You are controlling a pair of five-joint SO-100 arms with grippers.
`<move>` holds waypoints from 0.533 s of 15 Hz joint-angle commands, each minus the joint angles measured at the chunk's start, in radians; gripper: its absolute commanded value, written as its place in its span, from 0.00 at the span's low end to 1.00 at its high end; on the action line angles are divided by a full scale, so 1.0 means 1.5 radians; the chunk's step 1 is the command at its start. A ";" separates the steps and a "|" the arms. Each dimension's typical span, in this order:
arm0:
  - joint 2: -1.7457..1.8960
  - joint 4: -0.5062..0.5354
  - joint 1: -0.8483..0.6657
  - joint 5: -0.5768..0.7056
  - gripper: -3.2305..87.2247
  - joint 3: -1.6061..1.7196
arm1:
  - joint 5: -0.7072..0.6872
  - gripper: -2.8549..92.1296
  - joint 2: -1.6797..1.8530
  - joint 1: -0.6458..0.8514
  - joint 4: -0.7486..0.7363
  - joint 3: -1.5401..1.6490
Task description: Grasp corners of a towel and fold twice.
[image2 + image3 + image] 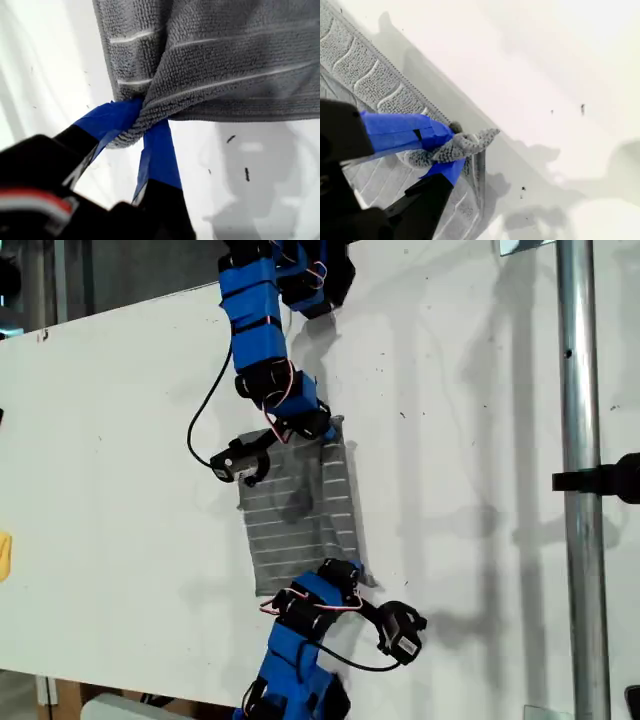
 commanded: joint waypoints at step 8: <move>0.110 -0.007 -0.326 0.234 0.00 0.185 | -0.128 0.03 -0.149 0.377 -0.084 -0.024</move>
